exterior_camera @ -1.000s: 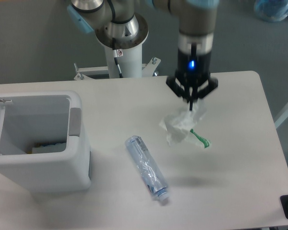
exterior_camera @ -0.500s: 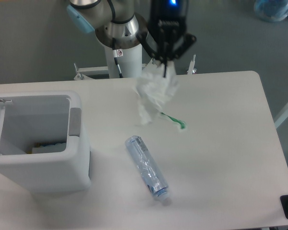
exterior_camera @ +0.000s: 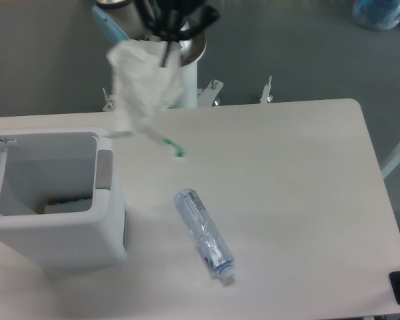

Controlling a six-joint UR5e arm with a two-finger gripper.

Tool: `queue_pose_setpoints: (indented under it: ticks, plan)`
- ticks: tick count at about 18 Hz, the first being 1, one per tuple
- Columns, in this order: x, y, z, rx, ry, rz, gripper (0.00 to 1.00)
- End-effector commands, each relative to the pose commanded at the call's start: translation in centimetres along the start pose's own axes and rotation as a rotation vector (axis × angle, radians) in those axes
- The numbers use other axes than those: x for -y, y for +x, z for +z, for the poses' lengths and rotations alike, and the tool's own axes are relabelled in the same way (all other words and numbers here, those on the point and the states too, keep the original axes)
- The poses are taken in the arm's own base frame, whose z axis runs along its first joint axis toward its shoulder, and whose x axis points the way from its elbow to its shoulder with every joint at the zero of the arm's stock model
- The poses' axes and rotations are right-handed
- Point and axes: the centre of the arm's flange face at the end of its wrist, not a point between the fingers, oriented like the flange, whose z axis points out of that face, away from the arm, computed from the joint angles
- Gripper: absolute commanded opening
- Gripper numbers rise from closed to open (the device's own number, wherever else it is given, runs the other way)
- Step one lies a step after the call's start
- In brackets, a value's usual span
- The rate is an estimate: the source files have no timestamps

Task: Place the trash in the trash can
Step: 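Lift the bag and carry it over the white trash bin, then lower the bag into the bin and open the gripper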

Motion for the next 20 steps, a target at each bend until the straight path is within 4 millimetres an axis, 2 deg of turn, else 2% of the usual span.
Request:
queue_pose_setpoints:
  ticks: [6,9,13,20]
  plan:
    - [-1.7,2.2,2.9,-0.063,-0.051,0.081,0.0]
    - [-3.5,2.3,4.9,-0.088,-0.098,0.069,0.0]
    - [-3.6,1.7,6.2,-0.102,-0.117,0.131,0.0]
    - [-3.8,1.1,10.0,-0.15,-0.168,0.311,0.0]
